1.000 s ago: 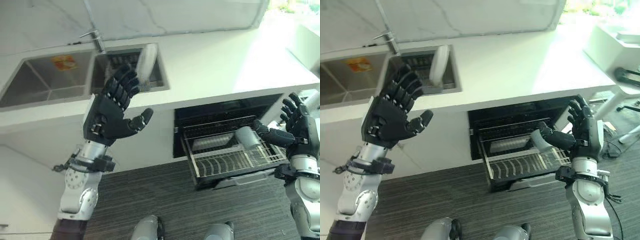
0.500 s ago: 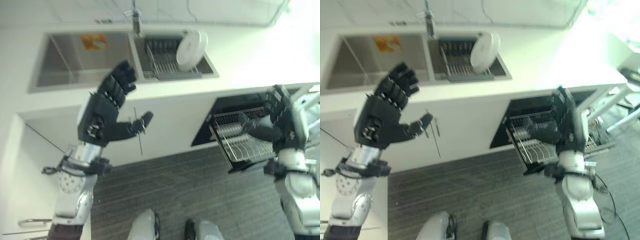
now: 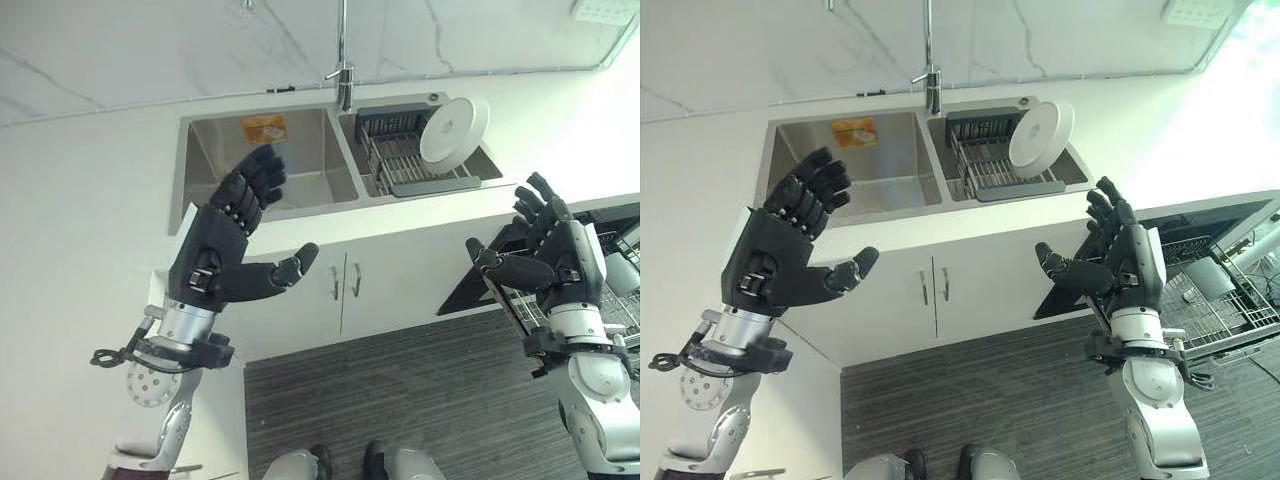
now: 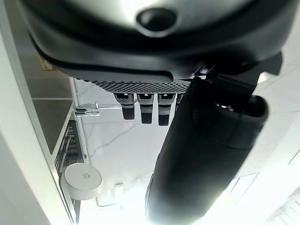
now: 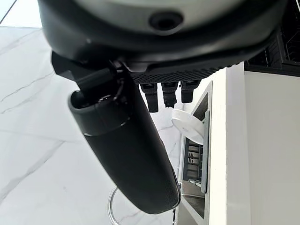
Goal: Place the dishes in the dishwasher.
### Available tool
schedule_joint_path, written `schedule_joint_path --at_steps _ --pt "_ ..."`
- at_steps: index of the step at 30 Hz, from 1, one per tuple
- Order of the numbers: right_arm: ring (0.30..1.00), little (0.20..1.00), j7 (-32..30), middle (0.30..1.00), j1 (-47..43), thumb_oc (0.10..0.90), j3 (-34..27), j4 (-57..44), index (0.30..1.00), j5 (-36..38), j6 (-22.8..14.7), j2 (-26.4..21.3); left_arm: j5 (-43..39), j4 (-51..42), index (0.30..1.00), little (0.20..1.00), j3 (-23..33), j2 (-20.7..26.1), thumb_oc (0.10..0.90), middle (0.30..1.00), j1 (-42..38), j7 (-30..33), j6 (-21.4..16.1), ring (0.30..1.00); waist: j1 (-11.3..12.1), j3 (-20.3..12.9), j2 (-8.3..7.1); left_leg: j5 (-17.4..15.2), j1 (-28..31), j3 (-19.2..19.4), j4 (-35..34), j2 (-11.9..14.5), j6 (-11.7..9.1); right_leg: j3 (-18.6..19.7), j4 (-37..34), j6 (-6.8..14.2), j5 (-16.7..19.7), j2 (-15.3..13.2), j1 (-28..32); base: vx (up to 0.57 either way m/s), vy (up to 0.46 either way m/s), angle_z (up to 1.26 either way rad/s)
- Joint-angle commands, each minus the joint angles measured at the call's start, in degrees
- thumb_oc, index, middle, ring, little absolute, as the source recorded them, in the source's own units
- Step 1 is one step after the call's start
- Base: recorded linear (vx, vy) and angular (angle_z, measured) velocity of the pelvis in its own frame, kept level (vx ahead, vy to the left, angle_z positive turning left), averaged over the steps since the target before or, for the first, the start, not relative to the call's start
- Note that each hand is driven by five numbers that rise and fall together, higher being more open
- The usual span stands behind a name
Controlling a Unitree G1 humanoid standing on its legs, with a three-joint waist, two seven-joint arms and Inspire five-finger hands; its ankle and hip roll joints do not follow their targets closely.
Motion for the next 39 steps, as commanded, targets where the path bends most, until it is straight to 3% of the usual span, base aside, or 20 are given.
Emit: schedule_joint_path --at_steps 1,3,5,6,8,10,13,18,21,23,26,29,32,35,39 --pt "0.900 0.900 0.4 0.900 -5.2 0.800 -3.1 -3.4 0.900 0.7 -6.9 -3.1 0.4 -5.5 0.900 0.900 -0.1 -0.4 0.800 0.900 -3.8 0.6 -4.7 0.900 0.4 -1.6 -2.70 1.1 -1.7 -0.5 10.9 1.3 -3.5 0.3 -5.2 1.8 -0.8 -0.3 4.2 0.05 -0.132 -0.15" --pt "0.900 0.900 -0.4 0.900 -5.2 0.800 -3.2 -3.5 0.900 -0.2 -7.1 -3.0 0.8 -5.4 0.900 0.900 -0.3 -0.7 0.800 0.900 -4.0 0.1 -4.4 0.900 0.4 -0.9 -2.65 1.0 -3.5 -0.6 12.7 1.9 -3.4 0.5 -5.2 1.9 -0.5 0.0 4.7 0.07 -0.053 -0.18" --pt "0.900 0.900 -0.8 0.900 -6.1 0.800 -2.5 -3.5 0.900 -0.2 -6.7 -2.6 1.5 -5.3 0.900 0.900 -0.7 -0.8 0.800 0.900 -4.4 0.4 -4.3 0.900 0.6 -0.7 -2.18 0.6 -3.1 -0.7 7.2 0.9 -2.6 1.0 -5.2 2.6 -0.7 0.5 4.9 0.17 0.047 -0.12" --pt "0.900 0.900 -1.2 0.900 -7.3 0.800 -1.1 -3.4 0.900 -1.0 -6.2 -2.0 1.8 -5.0 0.900 0.900 -0.8 -0.7 0.800 0.900 -4.0 0.6 -4.5 0.900 0.7 -0.7 -0.69 -0.3 -4.4 0.0 1.7 1.5 -2.4 1.7 -5.2 3.4 -1.5 2.3 5.4 0.23 0.113 -0.06" --pt "0.900 0.900 -1.3 0.900 -6.8 0.800 -0.5 -3.7 0.900 -1.4 -6.4 -1.3 2.2 -4.9 0.900 0.900 -1.1 -0.7 0.800 0.900 -3.6 0.9 -5.0 0.900 0.7 -1.1 0.74 0.0 -7.3 0.7 1.7 2.7 -3.0 1.9 -5.2 3.6 -2.2 4.3 5.7 0.22 0.087 -0.14" --pt "0.900 0.900 -1.0 0.900 -5.8 0.800 -0.5 -3.8 0.900 -1.2 -6.7 -0.8 2.6 -4.8 0.900 0.900 -1.4 -0.9 0.800 0.900 -3.9 1.1 -4.9 0.900 0.8 -1.5 1.22 1.1 -8.9 2.1 1.7 2.8 -3.0 1.9 -5.2 3.4 -3.1 5.5 6.7 0.29 0.070 -0.39" --pt "0.900 0.900 -0.6 0.900 -4.8 0.800 -0.7 -3.7 0.900 -1.1 -8.2 -1.1 4.0 -5.1 0.900 0.900 -2.4 -0.6 0.800 0.900 -5.2 2.0 -4.5 0.900 0.7 -1.9 0.92 -0.1 -9.0 4.4 1.7 2.2 -1.6 1.7 -5.2 3.4 -5.3 6.1 9.2 0.24 0.097 -0.26" --pt "0.900 0.900 -0.1 0.900 -3.1 0.800 -0.9 -5.5 0.900 0.1 -9.5 -0.2 4.6 -6.1 0.900 0.900 -2.7 0.1 0.800 0.900 -5.0 1.3 -5.1 0.900 1.5 -3.5 0.37 -3.1 -7.2 1.5 1.7 0.2 0.9 0.6 -5.2 4.9 -5.4 5.4 10.6 0.25 0.145 -0.24" --pt "0.900 0.900 -0.5 0.900 -3.1 0.800 -1.2 -5.5 0.900 0.5 -9.7 0.3 5.3 -6.1 0.900 0.900 -2.7 0.9 0.800 0.900 -5.6 0.4 -6.3 0.900 1.9 -3.7 0.04 -3.8 -6.5 -0.4 1.7 0.2 1.0 -1.1 -5.2 5.2 -4.9 5.0 10.7 0.19 0.110 0.08" --pt "0.900 0.900 -0.8 0.900 -3.7 0.800 -1.1 -5.5 0.900 0.5 -9.4 1.2 5.4 -6.2 0.900 0.900 -2.8 1.1 0.800 0.900 -5.9 0.0 -6.4 0.900 2.6 -3.9 -0.33 -3.8 -6.8 -1.4 1.7 0.4 1.2 -3.0 -5.2 5.9 -2.7 4.8 10.7 0.15 0.076 0.11" --pt "0.900 0.900 0.2 0.900 -3.9 0.800 -0.9 -5.8 0.900 1.2 -8.0 2.2 6.3 -6.5 0.900 0.900 -2.5 1.7 0.800 0.900 -6.7 -0.2 -6.7 0.900 3.0 -4.1 -1.03 -4.6 -6.7 -3.2 1.7 0.9 2.2 -4.7 -5.2 8.2 3.5 5.0 10.8 0.16 0.061 0.20" --pt "0.900 0.900 1.0 0.900 -4.1 0.800 -1.0 -5.6 0.900 1.7 -7.4 2.1 6.7 -6.8 0.900 0.900 -2.2 2.1 0.800 0.900 -6.8 -0.5 -6.7 0.900 3.2 -4.1 -1.50 -4.8 -6.6 -3.7 1.7 1.2 2.5 -5.1 -5.2 8.7 4.5 4.6 10.3 0.05 -0.021 0.11" --pt "0.900 0.900 2.7 0.900 -5.2 0.800 -0.5 -4.4 0.900 3.2 -8.0 1.7 8.6 -7.0 0.900 0.900 -1.6 3.7 0.800 0.900 -7.8 0.2 -6.7 0.900 4.4 -3.4 -3.20 -4.9 -6.2 -3.5 1.7 2.7 1.7 -7.8 -5.2 9.1 3.2 0.6 8.7 0.02 -0.131 -0.23" --pt "0.900 0.900 4.2 0.900 -4.9 0.800 -1.4 -4.4 0.900 5.2 -8.5 0.4 8.4 -7.6 0.900 0.900 -1.5 4.4 0.800 0.900 -8.3 0.4 -6.4 0.900 4.4 -2.9 -4.23 -4.9 -5.8 -3.2 1.7 3.4 1.1 -6.4 -5.2 9.5 2.3 -2.8 6.3 0.04 -0.128 -0.27" --pt "0.900 0.900 6.4 0.900 -4.8 0.800 -1.5 -5.5 0.900 6.0 -8.3 -0.6 10.5 -8.8 0.900 0.900 -2.6 4.7 0.800 0.900 -9.3 1.9 -5.1 0.900 3.6 -2.6 -5.70 -5.7 -5.1 -3.6 1.7 4.2 0.4 -1.5 -5.2 12.3 7.7 -9.3 0.0 0.07 -0.231 0.13"
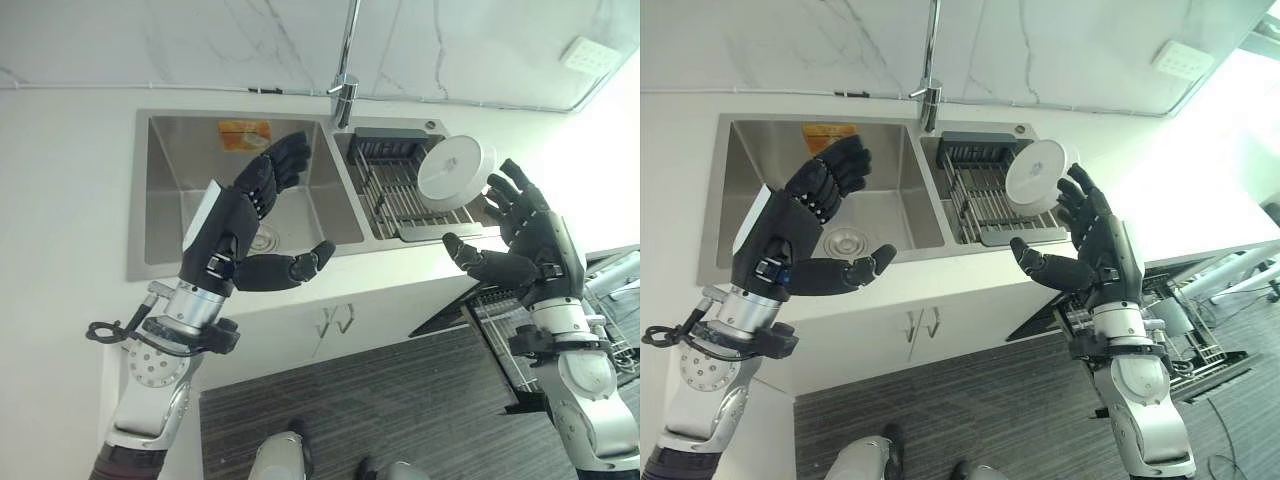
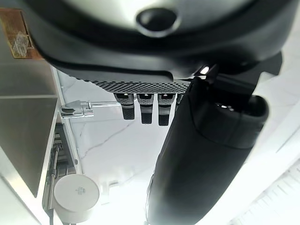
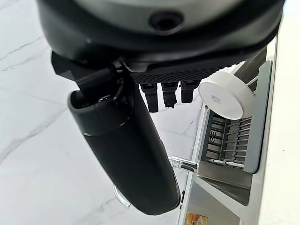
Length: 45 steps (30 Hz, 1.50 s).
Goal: Place the dishes in the dishwasher.
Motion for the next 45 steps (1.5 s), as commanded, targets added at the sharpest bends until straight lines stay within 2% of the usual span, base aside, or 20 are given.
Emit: schedule_joint_path --at_steps 1,3,8,9,11,13,15,16,17,18,19,22,25,31,34,38,40,42,43,45 --pt "0.900 0.900 1.7 0.900 -4.3 0.800 -3.5 -3.1 0.900 2.0 -5.3 -1.6 1.6 -8.9 0.900 0.900 -0.9 0.6 0.800 0.900 -3.7 2.2 -5.1 0.900 -1.4 -3.9 0.33 -6.7 5.4 -6.0 -1.4 1.6 -5.6 1.2 1.0 2.2 7.0 -1.5 -4.0 0.11 -0.291 0.18" --pt "0.900 0.900 2.0 0.900 -4.9 0.800 -2.7 -4.3 0.900 1.9 -4.9 -1.8 2.3 -9.2 0.900 0.900 -1.0 1.1 0.800 0.900 -4.3 2.8 -4.6 0.900 -1.8 -3.6 0.17 -6.9 5.9 -6.6 -1.4 2.9 -6.1 3.5 1.0 2.9 9.1 -3.4 -7.7 0.12 -0.297 0.12" --pt "0.900 0.900 2.7 0.900 -5.1 0.800 -3.1 -6.1 0.900 3.8 -5.7 -1.9 1.5 -9.4 0.900 0.900 0.3 3.2 0.800 0.900 -5.1 1.7 -4.2 0.900 -1.6 -2.5 -0.55 -6.8 6.0 -9.8 -1.4 5.1 -6.8 8.1 1.0 2.3 8.5 -3.5 -12.2 0.20 -0.635 0.33" --pt "0.900 0.900 2.9 0.900 -5.7 0.800 -2.6 -6.9 0.900 4.5 -6.5 -2.1 0.1 -9.6 0.900 0.900 1.4 4.5 0.800 0.900 -4.5 0.9 -5.0 0.900 -0.4 -2.2 -1.66 -6.9 6.3 -11.0 -1.4 7.3 -7.6 6.9 1.0 2.2 8.0 -3.3 -10.4 0.24 -1.009 0.56" --pt "0.900 0.900 3.2 0.900 -6.6 0.800 -1.9 -7.3 0.900 4.7 -6.4 -2.7 -2.0 -10.0 0.900 0.900 2.0 4.5 0.800 0.900 -3.5 0.8 -4.9 0.900 0.2 -2.5 -1.92 -6.5 6.6 -11.3 -1.4 9.1 -8.4 5.4 1.0 2.3 6.6 -2.2 -8.5 0.23 -0.825 0.56" --pt "0.900 0.900 4.3 0.900 -6.3 0.800 -2.2 -7.5 0.900 5.8 -5.5 -3.7 -4.8 -10.5 0.900 0.900 2.1 3.4 0.800 0.900 -2.0 0.8 -4.1 0.900 -0.3 -3.6 -1.23 -5.7 7.0 -11.8 -1.4 11.0 -10.0 5.2 1.0 2.1 4.2 -0.1 -7.4 0.20 -0.520 0.51" --pt "0.900 0.900 5.3 0.900 -6.7 0.800 -1.6 -7.4 0.900 5.2 -4.6 -4.7 -6.4 -10.3 0.900 0.900 1.9 1.8 0.800 0.900 -1.2 2.0 -3.7 0.900 -1.2 -4.6 0.17 -4.3 6.9 -10.5 -1.4 12.8 -11.5 4.1 1.0 0.6 2.4 1.5 -6.3 0.15 -0.370 0.68" --pt "0.900 0.900 5.9 0.900 -6.0 0.800 -2.2 -7.5 0.900 6.3 -5.0 -5.2 -7.7 -10.2 0.900 0.900 2.0 0.7 0.800 0.900 -0.6 1.8 -3.2 0.900 -1.9 -4.8 0.92 -3.4 6.7 -8.8 -1.4 13.3 -11.7 3.1 1.0 -0.3 1.7 1.9 -5.5 0.09 -0.303 0.58" --pt "0.900 0.900 6.4 0.900 -4.7 0.800 -3.1 -7.2 0.900 5.7 -5.9 -5.6 -8.1 -9.8 0.900 0.900 1.3 -1.1 0.800 0.900 -0.5 1.3 -3.4 0.900 -3.8 -4.7 2.60 -2.5 6.8 -3.8 -1.4 14.1 -11.7 0.6 1.0 -1.6 0.6 1.9 -4.1 0.05 -0.245 0.59" --pt "0.900 0.900 6.4 0.900 -4.4 0.800 -3.4 -7.2 0.900 5.4 -6.2 -5.6 -8.3 -9.6 0.900 0.900 1.2 -1.4 0.800 0.900 -0.5 1.1 -3.4 0.900 -4.2 -4.7 2.94 -2.4 6.8 -2.8 -1.4 14.2 -11.7 0.0 1.0 -1.7 0.5 1.8 -3.8 0.03 -0.187 0.75" --pt "0.900 0.900 6.2 0.900 -3.5 0.800 -4.3 -7.0 0.900 5.4 -6.6 -6.1 -8.9 -8.6 0.900 0.900 0.5 -2.1 0.800 0.900 -0.7 0.5 -4.2 0.900 -5.0 -4.5 3.89 -3.1 7.8 -1.7 -1.4 12.7 -11.6 -1.5 1.0 -1.7 0.0 1.7 -2.7 0.01 -0.114 0.77" --pt "0.900 0.900 6.6 0.900 -4.2 0.800 -4.5 -6.0 0.900 5.4 -6.1 -6.5 -10.3 -8.0 0.900 0.900 1.3 -2.9 0.800 0.900 0.7 0.0 -5.3 0.900 -4.4 -4.6 5.59 -5.3 7.1 -4.8 -1.4 5.4 -10.1 -1.4 1.0 -1.5 -0.3 3.0 -2.8 0.01 -0.072 0.53" --pt "0.900 0.900 5.7 0.900 -5.2 0.800 -2.8 -5.3 0.900 2.5 -6.3 -4.6 -8.9 -7.6 0.900 0.900 0.9 -4.0 0.800 0.900 1.0 0.0 -5.6 0.900 -3.9 -5.1 6.42 -5.4 5.6 -7.1 -1.4 2.6 -9.3 -1.3 1.0 -1.8 0.3 4.2 -3.2 0.02 0.007 0.08" --pt "0.900 0.900 4.8 0.900 -7.0 0.800 0.1 -3.3 0.900 1.4 -6.7 -2.9 -6.1 -5.4 0.900 0.900 -1.4 -3.8 0.800 0.900 -1.7 2.2 -4.5 0.900 -4.0 -5.9 6.29 -6.6 5.7 -8.9 -1.4 0.6 -8.3 -1.0 1.0 -1.5 0.4 4.4 -2.7 0.07 0.134 0.14" --pt "0.900 0.900 6.2 0.900 -7.0 0.800 -0.5 -3.8 0.900 3.7 -10.4 -1.6 -4.9 -4.9 0.900 0.900 -1.1 -3.3 0.800 0.900 -1.6 2.0 -4.5 0.900 -3.8 -5.8 6.33 -7.8 6.7 -9.2 -1.4 -0.9 -7.0 -1.7 1.0 -0.4 1.3 3.2 -2.4 0.09 0.302 -0.07" --pt "0.900 0.900 8.4 0.900 -8.2 0.800 0.0 -2.6 0.900 7.1 -11.4 -0.2 -4.2 -4.1 0.900 0.900 -0.9 -3.3 0.800 0.900 -1.7 0.3 -5.4 0.900 -2.8 -5.5 6.45 -8.1 7.2 -9.6 -1.4 -1.7 -5.6 -3.5 1.0 0.3 2.4 2.8 -1.2 0.08 0.196 -0.17" --pt "0.900 0.900 8.9 0.900 -8.5 0.800 -0.1 -1.6 0.900 10.9 -12.9 0.8 -3.5 -3.9 0.900 0.900 -1.0 -3.1 0.800 0.900 -1.5 -0.6 -5.8 0.900 -2.3 -5.0 7.10 -7.8 7.4 -10.0 -1.4 -1.4 -4.9 -4.8 1.0 -0.2 4.3 4.0 1.8 0.08 0.134 -0.07" --pt "0.900 0.900 9.7 0.900 -8.2 0.800 -0.4 -0.2 0.900 13.4 -14.2 2.5 -2.9 -2.8 0.900 0.900 -1.2 -3.3 0.800 0.900 -1.3 -1.9 -6.8 0.900 -2.6 -4.0 7.84 -6.8 7.6 -11.2 -1.4 -1.1 -4.1 -4.7 1.0 -1.0 9.0 5.4 2.6 0.10 0.072 -0.12" --pt "0.900 0.900 9.5 0.900 -8.2 0.800 -0.1 0.3 0.900 13.2 -14.5 3.2 -2.5 -2.3 0.900 0.900 -1.3 -3.4 0.800 0.900 -1.2 -2.0 -7.0 0.900 -2.6 -3.4 7.57 -6.9 7.9 -11.0 -1.4 -1.2 -3.9 -4.8 1.0 -1.1 9.9 4.8 1.9 0.09 -0.020 -0.15" --pt "0.900 0.900 10.3 0.900 -7.6 0.800 0.3 1.1 0.900 11.9 -14.9 4.5 -2.9 -2.1 0.900 0.900 -0.9 -2.9 0.800 0.900 -1.7 -1.4 -6.3 0.900 -2.3 -2.6 6.37 -6.9 8.3 -10.8 -1.4 -2.3 -4.4 -3.9 1.0 -0.8 8.2 2.2 -1.1 0.05 -0.137 -0.13"
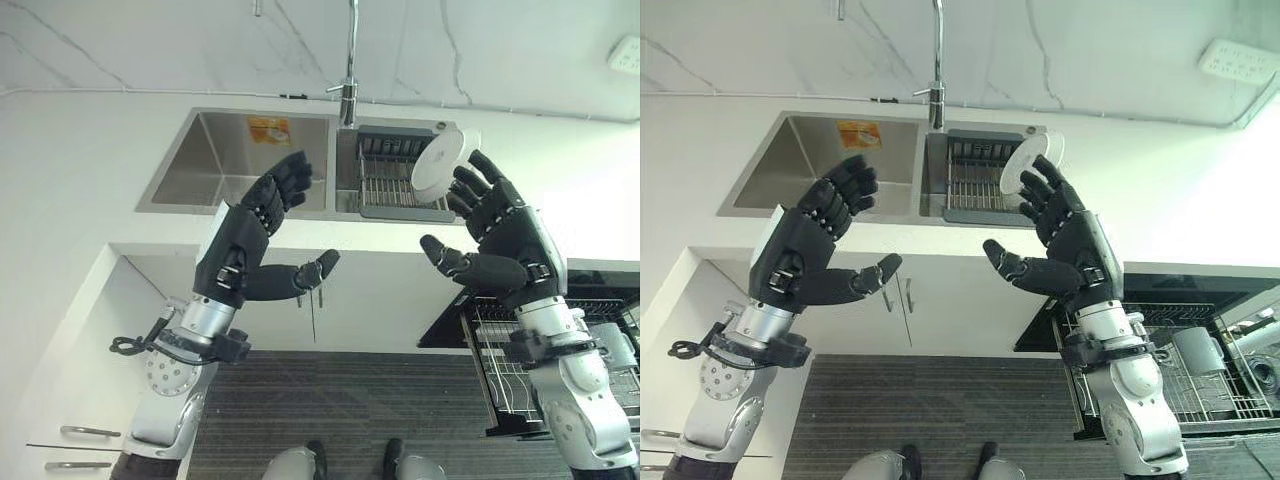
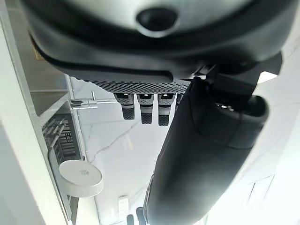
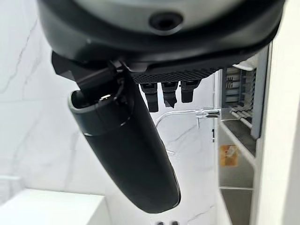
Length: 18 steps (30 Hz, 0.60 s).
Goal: Place the dishes in the dishwasher.
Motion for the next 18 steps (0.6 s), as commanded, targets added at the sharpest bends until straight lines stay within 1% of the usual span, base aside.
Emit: schedule_joint_path --at_steps 1,2,4,5,9,10,12,13,15,16,17,18 --pt "0.900 0.900 1.6 0.900 -5.4 0.800 -3.7 -3.2 0.900 1.3 -7.5 -0.5 0.9 -7.4 0.900 0.900 1.4 1.6 0.800 0.900 -4.4 0.3 -5.2 0.900 0.8 -0.2 -0.63 -4.5 4.2 -8.2 -4.2 -3.2 -1.8 -1.5 4.5 3.6 -5.3 -2.4 -0.8 0.11 -0.264 -0.22" --pt "0.900 0.900 1.2 0.900 -5.2 0.800 -3.9 -3.6 0.900 0.2 -7.0 -0.5 0.6 -7.7 0.900 0.900 1.9 1.9 0.800 0.900 -4.5 0.5 -4.6 0.900 0.4 -0.1 -0.93 -4.8 4.7 -7.7 -4.2 -3.3 -2.1 0.3 4.5 4.5 -4.0 -4.1 -4.1 0.15 -0.270 -0.37" --pt "0.900 0.900 0.6 0.900 -4.7 0.800 -4.3 -4.7 0.900 -0.9 -6.9 -0.7 -0.1 -8.3 0.900 0.900 2.7 2.4 0.800 0.900 -3.6 0.0 -4.6 0.900 -0.2 0.0 -1.06 -5.6 5.7 -7.6 -4.2 -3.4 -1.9 2.7 4.5 5.2 -2.4 -4.5 -6.5 0.22 -0.309 -0.26" --pt "0.900 0.900 1.3 0.900 -3.8 0.800 -4.9 -5.7 0.900 -0.1 -7.1 -0.8 -0.3 -9.1 0.900 0.900 3.3 2.1 0.800 0.900 -2.8 -0.7 -4.1 0.900 -0.7 -0.3 -1.07 -6.5 6.3 -7.9 -4.2 -3.5 -1.5 4.0 4.5 5.2 -3.9 -3.8 -6.6 0.26 -0.342 -0.05" --pt "0.900 0.900 1.2 0.900 -4.5 0.800 -4.9 -6.1 0.900 0.7 -5.0 -2.1 -1.8 -9.5 0.900 0.900 2.9 2.2 0.800 0.900 -1.7 -0.4 -4.8 0.900 -0.8 -1.0 -1.42 -7.7 7.6 -5.8 -4.2 -2.1 -2.0 2.4 4.5 5.5 -4.4 -3.8 -6.4 0.21 -0.318 0.17" --pt "0.900 0.900 1.2 0.900 -5.0 0.800 -4.8 -6.2 0.900 1.0 -3.8 -2.5 -2.6 -10.3 0.900 0.900 2.8 1.6 0.800 0.900 -1.5 -0.9 -4.9 0.900 -1.3 -1.6 -1.59 -8.1 8.1 -4.4 -4.2 -0.5 -2.5 2.0 4.5 5.0 -6.3 -2.7 -5.7 0.20 -0.346 0.15" --pt "0.900 0.900 1.2 0.900 -4.9 0.800 -5.1 -6.7 0.900 1.3 -3.1 -2.8 -2.9 -11.0 0.900 0.900 2.3 1.1 0.800 0.900 -1.3 -1.0 -4.6 0.900 -2.0 -2.3 -1.56 -8.1 8.3 -3.1 -4.2 1.2 -3.2 1.8 4.5 4.0 -7.7 -1.8 -5.2 0.19 -0.359 0.18" --pt "0.900 0.900 1.2 0.900 -4.7 0.800 -5.6 -7.2 0.900 2.1 -2.1 -3.5 -3.6 -11.4 0.900 0.900 1.7 0.8 0.800 0.900 -1.4 -0.8 -4.0 0.900 -2.8 -2.8 -1.60 -7.8 8.9 -1.6 -4.2 3.0 -4.3 1.1 4.5 3.0 -8.6 -1.3 -4.8 0.15 -0.333 0.15" --pt "0.900 0.900 1.3 0.900 -4.6 0.800 -6.5 -7.2 0.900 3.4 -0.9 -4.6 -4.5 -11.2 0.900 0.900 1.3 0.7 0.800 0.900 -1.7 -0.9 -3.8 0.900 -3.3 -3.2 -1.33 -7.6 9.8 -1.0 -4.2 4.4 -5.4 0.1 4.5 2.2 -9.5 -0.7 -4.1 0.17 -0.301 0.21" --pt "0.900 0.900 1.4 0.900 -4.7 0.800 -7.1 -7.3 0.900 4.0 -0.4 -5.1 -4.6 -11.3 0.900 0.900 1.3 0.6 0.800 0.900 -1.6 -1.0 -4.0 0.900 -3.3 -3.2 -1.29 -7.4 10.3 -1.3 -4.2 4.3 -5.8 -0.2 4.5 1.7 -9.7 -0.3 -3.8 0.15 -0.247 0.16" --pt "0.900 0.900 1.5 0.900 -4.8 0.800 -7.5 -7.1 0.900 4.6 -0.3 -5.5 -4.7 -11.4 0.900 0.900 1.4 0.6 0.800 0.900 -1.3 -1.1 -4.3 0.900 -2.9 -3.2 -1.66 -6.5 10.5 -1.8 -4.2 3.4 -6.0 -0.1 4.5 1.3 -9.5 -0.4 -3.8 0.17 -0.240 0.06" --pt "0.900 0.900 1.8 0.900 -4.9 0.800 -7.7 -6.9 0.900 5.4 -0.1 -5.9 -4.8 -11.2 0.900 0.900 1.6 0.4 0.800 0.900 -0.9 -1.3 -4.6 0.900 -2.0 -2.8 -2.05 -5.6 11.0 -2.6 -4.2 1.5 -5.8 0.3 4.5 0.8 -10.0 -0.3 -2.7 0.12 -0.171 0.11"
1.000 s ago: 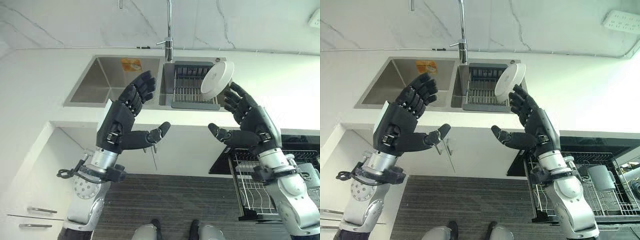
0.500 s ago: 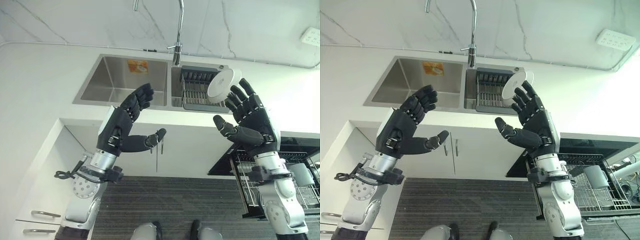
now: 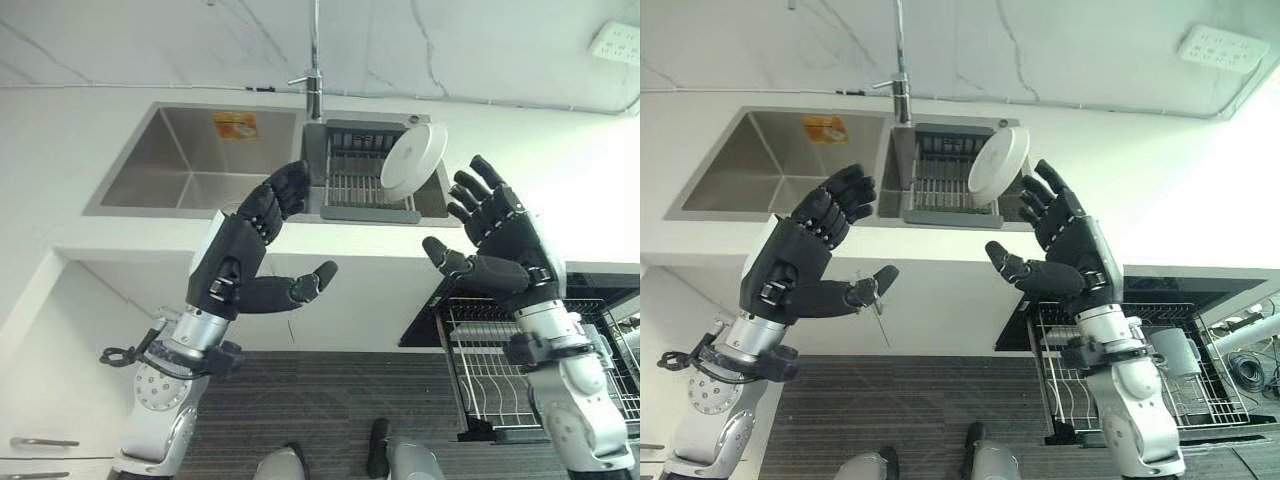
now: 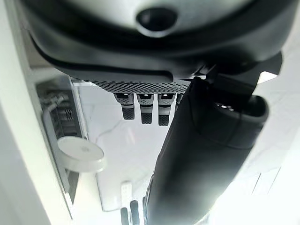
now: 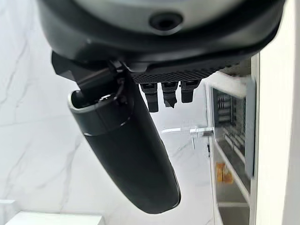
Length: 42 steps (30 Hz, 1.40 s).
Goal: Place the dishes in the dishwasher.
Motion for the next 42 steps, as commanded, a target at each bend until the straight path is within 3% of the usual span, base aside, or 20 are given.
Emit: schedule_joint_path --at_steps 1,2,4,9,16,25,38,42 --pt "0.900 0.900 0.4 0.900 -5.6 0.800 -4.7 -4.4 0.900 4.1 -4.2 -1.3 -3.1 -3.9 0.900 0.900 0.0 0.0 0.800 0.900 -4.7 -0.1 -5.3 0.900 1.1 -3.9 -0.82 -7.7 4.5 0.1 2.5 -3.8 2.8 1.1 -1.2 6.1 -3.2 -2.5 2.3 0.08 -0.087 0.05" --pt "0.900 0.900 -0.9 0.900 -7.3 0.800 -3.5 -3.5 0.900 3.0 -4.0 -1.4 -2.8 -3.4 0.900 0.900 -0.7 0.0 0.800 0.900 -5.1 0.4 -5.6 0.900 1.8 -3.3 -0.15 -5.5 1.3 -0.5 2.5 -3.3 2.2 1.5 -1.2 6.1 -3.9 -1.3 3.3 -0.01 0.037 -0.08" --pt "0.900 0.900 -2.2 0.900 -8.9 0.800 -1.8 -1.5 0.900 1.5 -4.4 -0.6 -2.2 -2.4 0.900 0.900 -2.0 -0.2 0.800 0.900 -5.6 1.0 -6.5 0.900 1.7 -3.0 1.50 -2.9 -2.8 -0.4 2.5 0.2 0.0 0.8 -1.2 5.9 -5.3 -0.2 4.3 0.00 0.101 -0.21" --pt "0.900 0.900 -5.5 0.900 -10.7 0.800 -2.0 2.0 0.900 4.4 -6.4 -1.3 -0.3 1.2 0.900 0.900 -5.3 0.4 0.800 0.900 -9.4 2.9 -7.9 0.900 0.9 -5.1 2.18 -4.9 -3.6 -0.2 2.5 1.5 -0.7 -1.4 -1.2 6.8 -6.4 -2.3 5.1 -0.01 0.139 -0.06" --pt "0.900 0.900 -8.3 0.900 -14.7 0.800 -2.2 8.5 0.900 5.0 -6.3 -1.0 -0.7 3.1 0.900 0.900 -5.8 1.8 0.800 0.900 -11.4 2.6 -5.9 0.900 2.2 -6.0 1.50 -7.4 -1.3 -1.7 2.5 -0.2 0.6 -2.8 -1.2 8.3 -5.3 -4.0 5.8 0.03 0.089 0.23" --pt "0.900 0.900 -14.6 0.900 -20.7 0.800 -2.0 17.8 0.900 4.4 -7.1 -2.8 -0.5 4.1 0.900 0.900 -7.8 3.5 0.800 0.900 -13.5 3.9 -5.3 0.900 3.5 -6.3 0.56 -8.5 -0.5 -2.4 2.5 -1.2 1.8 -2.7 -1.2 8.6 -4.9 -4.2 6.1 0.01 0.012 0.04" --pt "0.900 0.900 -21.1 0.900 -28.3 0.800 -1.8 26.6 0.900 4.4 -7.6 -7.0 -1.4 5.2 0.900 0.900 -8.9 5.1 0.800 0.900 -15.0 5.0 -4.3 0.900 4.6 -7.2 0.42 -8.8 0.1 -2.9 2.5 -1.2 1.8 -1.8 -1.2 7.9 -5.9 -3.2 7.4 0.01 -0.004 -0.01" --pt "0.900 0.900 -20.0 0.900 -29.3 0.800 -2.3 30.0 0.900 9.4 -6.4 -7.7 -1.7 5.3 0.900 0.900 -9.3 5.3 0.800 0.900 -15.0 5.0 -3.9 0.900 4.9 -7.5 0.47 -8.9 0.3 -3.0 2.5 -1.1 1.6 -1.6 -1.2 7.7 -6.3 -2.9 7.8 0.02 -0.019 -0.07"
